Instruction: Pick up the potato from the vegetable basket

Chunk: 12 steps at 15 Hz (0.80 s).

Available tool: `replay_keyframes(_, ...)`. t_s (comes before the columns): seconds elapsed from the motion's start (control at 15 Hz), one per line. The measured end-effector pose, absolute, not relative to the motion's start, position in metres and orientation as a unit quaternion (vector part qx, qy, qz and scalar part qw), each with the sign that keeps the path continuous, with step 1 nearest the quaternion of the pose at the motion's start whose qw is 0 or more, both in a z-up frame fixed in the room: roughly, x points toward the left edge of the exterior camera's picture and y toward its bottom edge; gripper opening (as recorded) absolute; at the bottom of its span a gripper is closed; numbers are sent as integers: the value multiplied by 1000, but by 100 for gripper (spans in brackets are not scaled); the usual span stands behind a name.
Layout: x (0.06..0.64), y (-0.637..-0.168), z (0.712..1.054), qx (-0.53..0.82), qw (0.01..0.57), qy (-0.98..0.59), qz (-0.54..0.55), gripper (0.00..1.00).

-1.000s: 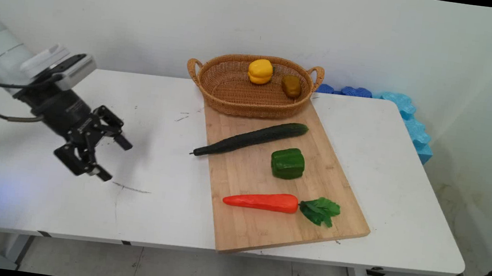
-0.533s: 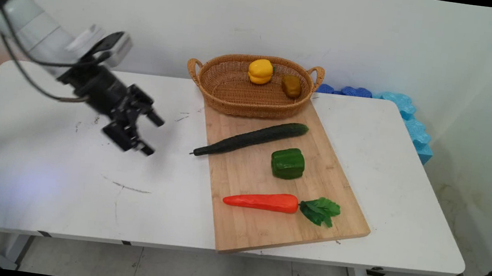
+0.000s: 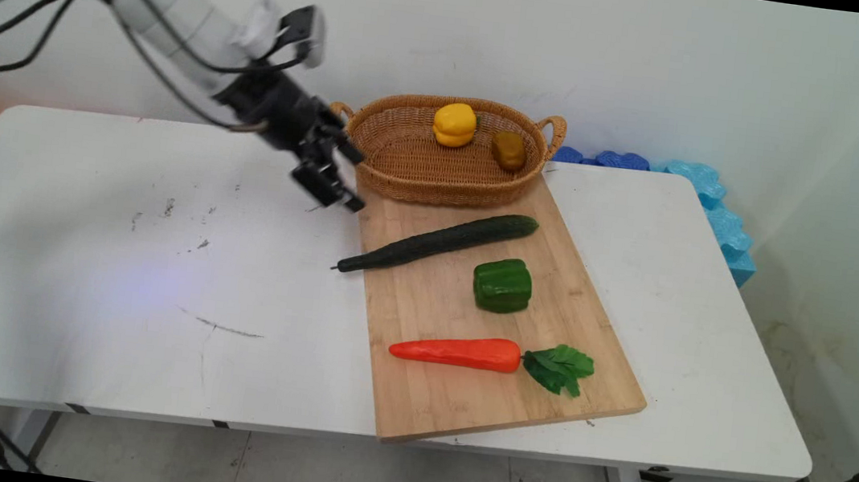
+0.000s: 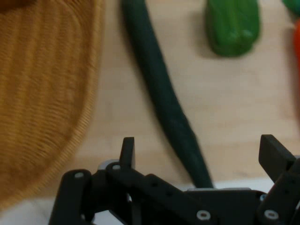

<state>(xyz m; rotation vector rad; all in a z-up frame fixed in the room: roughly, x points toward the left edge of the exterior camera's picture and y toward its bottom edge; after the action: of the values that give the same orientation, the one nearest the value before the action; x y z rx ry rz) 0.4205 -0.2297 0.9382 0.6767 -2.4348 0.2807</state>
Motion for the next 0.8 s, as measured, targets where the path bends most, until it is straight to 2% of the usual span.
replay_keyframes(0.4,386,-302,946,250,283,-911,166,100)
replay_keyframes(0.8,360,-368,941,232,267,-910,215,100)
